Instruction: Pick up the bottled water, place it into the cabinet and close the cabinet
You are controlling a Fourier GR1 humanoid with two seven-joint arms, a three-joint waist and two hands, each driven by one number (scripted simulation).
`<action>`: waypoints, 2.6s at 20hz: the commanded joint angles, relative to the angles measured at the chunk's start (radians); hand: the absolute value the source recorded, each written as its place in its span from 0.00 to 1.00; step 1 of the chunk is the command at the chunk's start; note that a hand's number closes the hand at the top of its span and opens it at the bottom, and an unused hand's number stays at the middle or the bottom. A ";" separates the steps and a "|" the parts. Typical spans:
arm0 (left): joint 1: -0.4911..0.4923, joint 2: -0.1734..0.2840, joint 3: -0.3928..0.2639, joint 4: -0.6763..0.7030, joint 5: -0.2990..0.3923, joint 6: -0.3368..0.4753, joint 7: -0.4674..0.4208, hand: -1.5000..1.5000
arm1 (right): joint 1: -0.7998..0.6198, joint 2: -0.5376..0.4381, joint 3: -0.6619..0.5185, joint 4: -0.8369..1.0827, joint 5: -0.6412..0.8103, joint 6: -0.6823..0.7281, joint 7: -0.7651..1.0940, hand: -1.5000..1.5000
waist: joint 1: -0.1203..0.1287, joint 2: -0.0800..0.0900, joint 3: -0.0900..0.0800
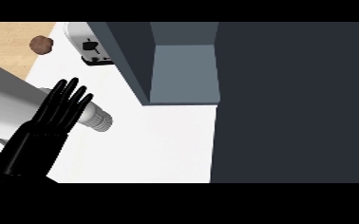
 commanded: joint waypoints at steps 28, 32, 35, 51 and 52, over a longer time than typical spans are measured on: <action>0.052 0.088 0.339 0.225 0.206 -0.307 0.000 0.00 | 0.366 0.027 0.040 -0.053 -0.028 0.190 -0.213 0.00 | 0.004 -0.001 0.001; 0.066 0.086 0.385 0.354 0.127 -0.408 -0.123 0.00 | 0.315 0.026 0.035 0.000 -0.014 0.190 -0.218 0.00 | 0.008 0.000 0.000; -0.086 0.123 0.379 0.480 0.065 -0.377 -0.132 0.00 | 0.364 0.022 0.067 -0.077 -0.020 0.198 -0.199 0.00 | -0.002 0.001 0.000; -0.270 0.149 0.337 0.966 -0.261 -0.447 -0.463 0.00 | 0.400 0.025 0.095 -0.030 0.018 0.229 -0.279 0.00 | -0.001 0.001 0.000; -0.280 0.169 0.358 1.057 -0.288 -0.449 -0.523 0.00 | 0.432 0.032 0.107 -0.027 0.034 0.229 -0.297 0.00 | -0.004 0.002 -0.001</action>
